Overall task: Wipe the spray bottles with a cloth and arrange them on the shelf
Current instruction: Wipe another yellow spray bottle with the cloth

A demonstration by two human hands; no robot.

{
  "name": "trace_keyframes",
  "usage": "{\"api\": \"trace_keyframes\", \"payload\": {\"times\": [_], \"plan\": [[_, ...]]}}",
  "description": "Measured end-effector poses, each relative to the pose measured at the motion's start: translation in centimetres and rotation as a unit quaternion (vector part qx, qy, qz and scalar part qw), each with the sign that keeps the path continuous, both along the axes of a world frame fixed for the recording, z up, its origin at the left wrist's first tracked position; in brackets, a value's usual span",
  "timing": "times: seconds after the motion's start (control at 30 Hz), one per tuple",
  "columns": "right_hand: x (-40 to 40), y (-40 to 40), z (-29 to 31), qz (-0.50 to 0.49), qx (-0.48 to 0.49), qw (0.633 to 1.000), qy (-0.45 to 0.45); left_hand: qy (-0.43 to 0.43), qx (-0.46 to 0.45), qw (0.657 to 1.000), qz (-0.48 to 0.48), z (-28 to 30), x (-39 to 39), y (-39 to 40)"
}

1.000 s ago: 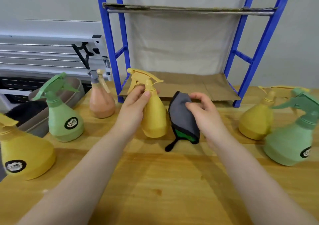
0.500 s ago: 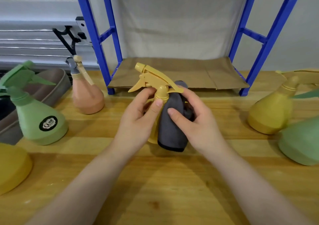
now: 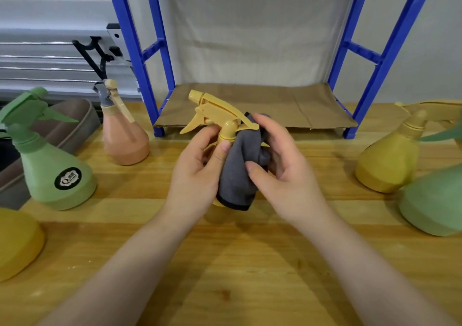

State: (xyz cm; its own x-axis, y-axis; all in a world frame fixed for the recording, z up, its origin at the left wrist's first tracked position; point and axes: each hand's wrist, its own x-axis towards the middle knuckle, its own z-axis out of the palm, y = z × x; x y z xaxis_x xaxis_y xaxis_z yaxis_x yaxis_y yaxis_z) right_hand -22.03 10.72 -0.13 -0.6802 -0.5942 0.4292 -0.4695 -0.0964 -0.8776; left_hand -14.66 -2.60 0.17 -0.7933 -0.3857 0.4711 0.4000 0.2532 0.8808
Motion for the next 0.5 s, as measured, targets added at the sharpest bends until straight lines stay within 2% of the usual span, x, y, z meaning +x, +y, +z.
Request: {"api": "trace_keyframes", "payload": {"times": [0.13,0.2,0.37,0.5], "plan": [[-0.02,0.19,-0.18,-0.103,0.122,0.980,0.121,0.001,0.006,1.000,-0.009,0.01,0.15,0.34],[0.08,0.27,-0.06,-0.111,0.177,0.966,0.152,0.000,0.026,0.999,-0.020,0.07,0.21,0.51],[0.31,0.38,0.07,-0.039,0.150,0.981,0.118,-0.014,0.068,0.997,-0.045,-0.06,0.26,0.87],[-0.10,0.30,-0.59,-0.011,0.108,0.993,0.045,-0.015,0.106,0.991,-0.075,0.26,0.62,1.07]]}}
